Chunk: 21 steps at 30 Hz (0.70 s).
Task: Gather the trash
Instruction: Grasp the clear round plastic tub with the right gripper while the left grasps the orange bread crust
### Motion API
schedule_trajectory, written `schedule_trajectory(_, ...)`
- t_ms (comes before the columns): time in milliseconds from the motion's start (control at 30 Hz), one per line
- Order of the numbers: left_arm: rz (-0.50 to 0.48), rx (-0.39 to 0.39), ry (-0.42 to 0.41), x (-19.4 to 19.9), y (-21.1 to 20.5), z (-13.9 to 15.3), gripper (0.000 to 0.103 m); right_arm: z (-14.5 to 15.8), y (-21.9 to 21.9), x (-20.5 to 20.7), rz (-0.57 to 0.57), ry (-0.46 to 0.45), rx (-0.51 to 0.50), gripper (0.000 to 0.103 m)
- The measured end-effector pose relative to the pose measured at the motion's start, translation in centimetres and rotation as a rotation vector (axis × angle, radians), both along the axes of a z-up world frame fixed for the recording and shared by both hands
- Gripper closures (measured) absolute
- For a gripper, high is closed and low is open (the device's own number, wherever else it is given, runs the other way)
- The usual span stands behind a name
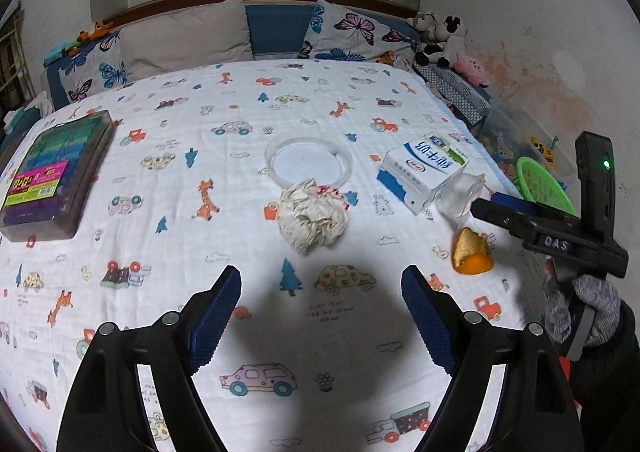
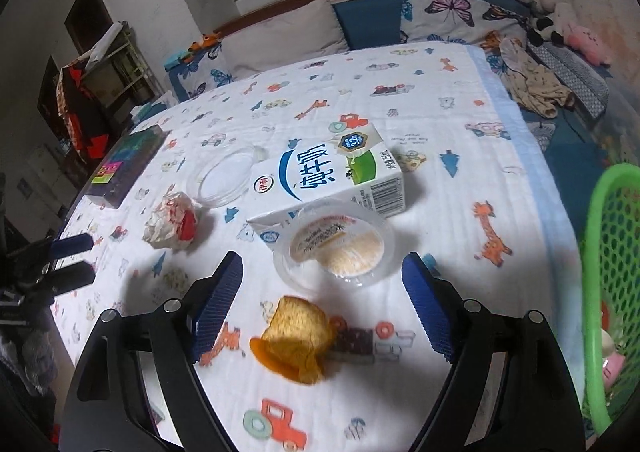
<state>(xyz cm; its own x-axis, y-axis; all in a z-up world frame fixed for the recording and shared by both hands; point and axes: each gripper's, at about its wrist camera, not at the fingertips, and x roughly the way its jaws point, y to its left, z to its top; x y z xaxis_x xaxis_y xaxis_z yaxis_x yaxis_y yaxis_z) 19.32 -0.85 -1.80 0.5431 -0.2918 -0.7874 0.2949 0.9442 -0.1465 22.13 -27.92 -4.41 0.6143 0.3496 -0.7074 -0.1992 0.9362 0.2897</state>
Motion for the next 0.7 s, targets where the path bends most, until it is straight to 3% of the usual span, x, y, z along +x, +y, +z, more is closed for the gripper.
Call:
schedule_trajectory(300, 0.020, -0.015, 0.037, 1.1, 0.7, -1.1, 0.023, -1.2, 0.3, 1.4, -0.002, 0.019, 0.003, 0.022)
schedule_trajectory(700, -0.023, 0.000, 0.048, 0.8, -0.7, -1.6, 0.023, -1.4, 0.1, 2.1, 0.023, 0.024, 0.031, 0.021)
